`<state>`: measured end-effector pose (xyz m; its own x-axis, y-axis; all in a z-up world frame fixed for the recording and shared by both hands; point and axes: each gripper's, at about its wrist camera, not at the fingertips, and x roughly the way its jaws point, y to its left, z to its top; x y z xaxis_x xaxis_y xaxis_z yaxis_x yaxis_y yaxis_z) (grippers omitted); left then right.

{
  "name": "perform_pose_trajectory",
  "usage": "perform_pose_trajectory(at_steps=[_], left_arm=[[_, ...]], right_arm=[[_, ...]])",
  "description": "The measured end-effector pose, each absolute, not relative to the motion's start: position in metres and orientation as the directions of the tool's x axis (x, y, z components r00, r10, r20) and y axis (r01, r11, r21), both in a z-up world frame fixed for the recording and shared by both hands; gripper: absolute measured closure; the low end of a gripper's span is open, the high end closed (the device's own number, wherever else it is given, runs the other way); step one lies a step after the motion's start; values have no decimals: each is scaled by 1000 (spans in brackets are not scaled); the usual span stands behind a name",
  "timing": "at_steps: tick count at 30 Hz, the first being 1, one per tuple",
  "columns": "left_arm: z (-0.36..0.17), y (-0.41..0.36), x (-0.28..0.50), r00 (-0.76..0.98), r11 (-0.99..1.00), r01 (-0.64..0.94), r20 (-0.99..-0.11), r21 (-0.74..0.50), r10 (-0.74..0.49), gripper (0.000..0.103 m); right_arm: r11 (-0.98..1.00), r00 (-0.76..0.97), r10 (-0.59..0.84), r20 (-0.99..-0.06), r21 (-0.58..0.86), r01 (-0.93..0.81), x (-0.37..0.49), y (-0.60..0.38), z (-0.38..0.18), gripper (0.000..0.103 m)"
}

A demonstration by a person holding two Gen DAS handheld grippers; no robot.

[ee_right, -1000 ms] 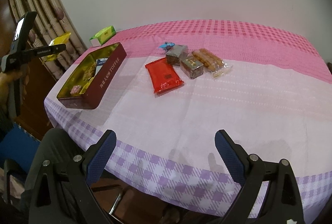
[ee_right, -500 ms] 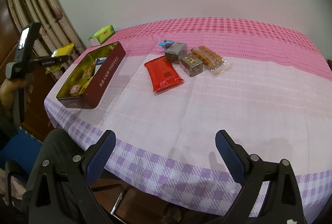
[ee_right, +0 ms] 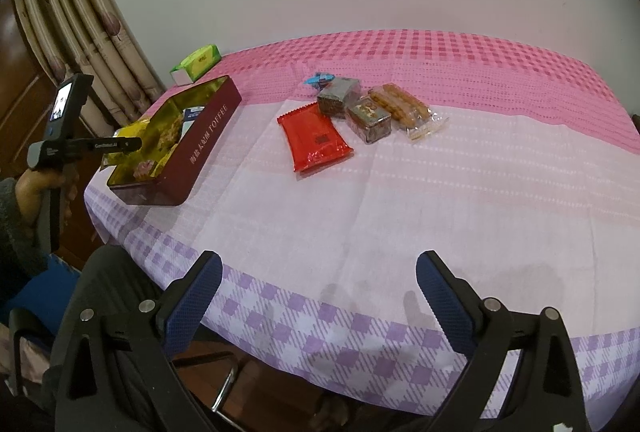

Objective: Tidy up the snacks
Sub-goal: 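Carry the yellow packet with the left gripper into the tin and release, then reach the right gripper to the dark gold-printed packet and grasp it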

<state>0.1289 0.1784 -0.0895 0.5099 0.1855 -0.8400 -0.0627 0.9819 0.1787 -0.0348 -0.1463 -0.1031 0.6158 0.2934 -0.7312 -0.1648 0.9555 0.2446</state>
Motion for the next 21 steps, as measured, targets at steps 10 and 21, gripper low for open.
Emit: perform_pose_trajectory(at_steps=[10, 21], left_arm=[[-113, 182, 133, 489, 985, -65, -855, 160, 171, 47], [-88, 190, 99, 668, 998, -38, -742, 43, 58, 42]], right_arm=[[959, 606, 280, -745, 240, -148, -31, -151, -115, 6], [972, 614, 228, -756, 218, -92, -20, -170, -138, 6]])
